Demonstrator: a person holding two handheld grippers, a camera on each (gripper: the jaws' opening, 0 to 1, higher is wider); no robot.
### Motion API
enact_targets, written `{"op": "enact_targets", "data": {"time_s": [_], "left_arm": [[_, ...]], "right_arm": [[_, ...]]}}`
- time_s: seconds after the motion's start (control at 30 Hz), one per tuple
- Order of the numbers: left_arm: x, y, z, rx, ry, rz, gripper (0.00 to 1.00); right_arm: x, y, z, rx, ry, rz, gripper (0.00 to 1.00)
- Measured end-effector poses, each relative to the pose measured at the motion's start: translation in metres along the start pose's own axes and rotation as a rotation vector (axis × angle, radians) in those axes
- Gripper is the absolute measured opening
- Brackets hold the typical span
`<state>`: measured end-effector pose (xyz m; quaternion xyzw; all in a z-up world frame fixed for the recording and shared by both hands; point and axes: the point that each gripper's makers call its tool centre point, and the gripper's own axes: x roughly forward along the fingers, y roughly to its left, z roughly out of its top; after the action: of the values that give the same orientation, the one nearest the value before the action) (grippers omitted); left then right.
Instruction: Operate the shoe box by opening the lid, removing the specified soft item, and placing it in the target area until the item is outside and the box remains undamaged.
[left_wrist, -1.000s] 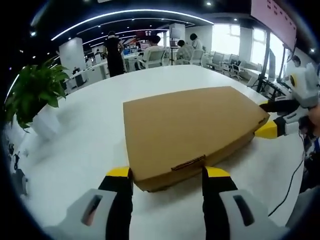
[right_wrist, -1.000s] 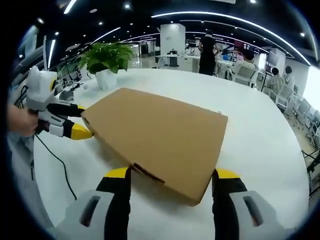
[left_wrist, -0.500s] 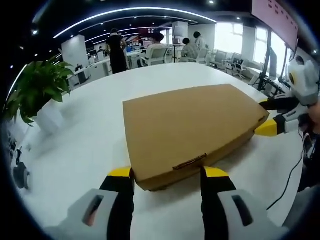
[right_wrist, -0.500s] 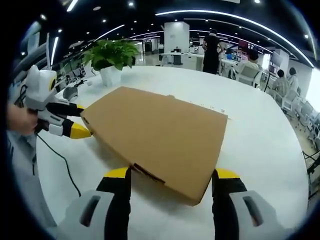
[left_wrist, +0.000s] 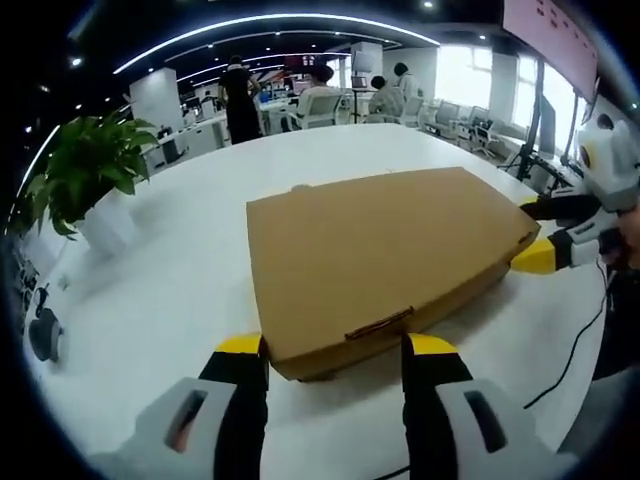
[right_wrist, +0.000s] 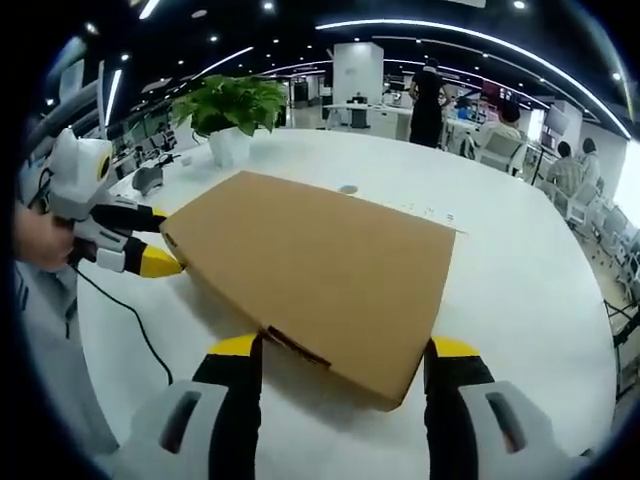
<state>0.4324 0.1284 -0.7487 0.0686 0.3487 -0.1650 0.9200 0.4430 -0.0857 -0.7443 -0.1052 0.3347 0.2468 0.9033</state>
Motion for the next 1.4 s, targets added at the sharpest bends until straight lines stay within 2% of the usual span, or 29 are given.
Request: {"op": "enact_targets", "data": {"time_s": [1.0, 1.4], "left_arm": [[-0.026, -0.011, -0.022, -0.02, -0.013, 0.01, 0.52], [-0.043, -0.017, -0.038, -0.038, -0.02, 0.02, 0.52]], "right_arm": [[-0.022, 0.019, -0.017, 0.001, -0.004, -0.003, 0.63], [-0.035, 0.032, -0.03, -0.01, 0.003, -0.011, 0.63]]}}
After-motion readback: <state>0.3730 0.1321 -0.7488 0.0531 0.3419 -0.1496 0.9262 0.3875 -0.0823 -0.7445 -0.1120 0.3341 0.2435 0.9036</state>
